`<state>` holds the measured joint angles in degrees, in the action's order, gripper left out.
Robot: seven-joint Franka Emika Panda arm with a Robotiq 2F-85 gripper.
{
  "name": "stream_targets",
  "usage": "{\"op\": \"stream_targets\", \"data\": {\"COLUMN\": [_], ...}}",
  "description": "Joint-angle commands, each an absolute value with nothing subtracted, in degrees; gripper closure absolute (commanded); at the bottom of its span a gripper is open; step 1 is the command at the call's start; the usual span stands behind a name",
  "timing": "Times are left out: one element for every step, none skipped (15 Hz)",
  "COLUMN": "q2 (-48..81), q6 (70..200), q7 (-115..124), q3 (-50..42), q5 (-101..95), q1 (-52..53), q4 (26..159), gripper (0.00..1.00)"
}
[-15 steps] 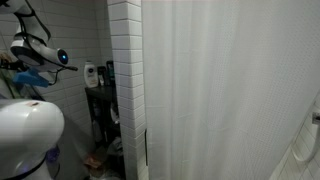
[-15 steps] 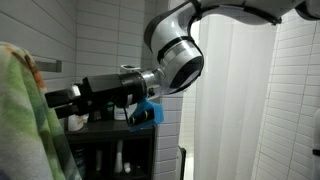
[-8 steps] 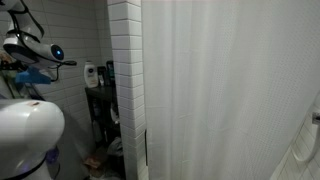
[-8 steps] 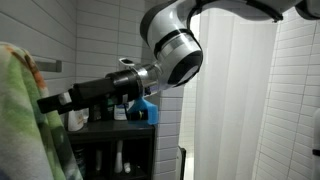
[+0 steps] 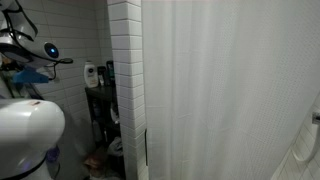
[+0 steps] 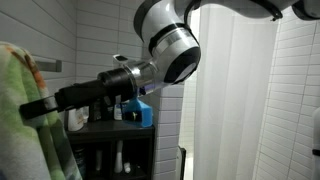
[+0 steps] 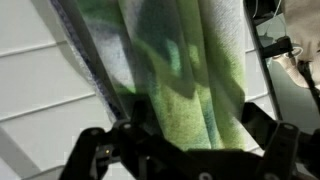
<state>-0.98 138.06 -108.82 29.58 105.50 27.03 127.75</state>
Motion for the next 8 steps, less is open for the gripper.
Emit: {"op": "stream_targets", "data": {"q2": [1.2,1.6,2.0,2.3,2.4,2.6,2.7,2.8], "q6": [140.3,140.4,140.6,140.7,140.7,140.9,141.0,141.5], "q7": [-110.0,-110.2,-110.4,-110.3,-110.5,-110.6,-110.7,-110.9], "q3": [29.7,29.7,29.7,29.6,29.5,29.5,29.4,29.4], "q5": [105.0,104.9,104.9,105.0,104.9,104.9,105.0,105.3], "q1": [28.0,28.1,28.3,28.4,28.5,28.5,28.6,28.6], "q4": [125.4,125.1,124.8,124.4,124.3,124.0,123.8,123.6], "gripper": [0.07,0.23,0.31,0.39,0.47,0.55,0.64,0.71]}}
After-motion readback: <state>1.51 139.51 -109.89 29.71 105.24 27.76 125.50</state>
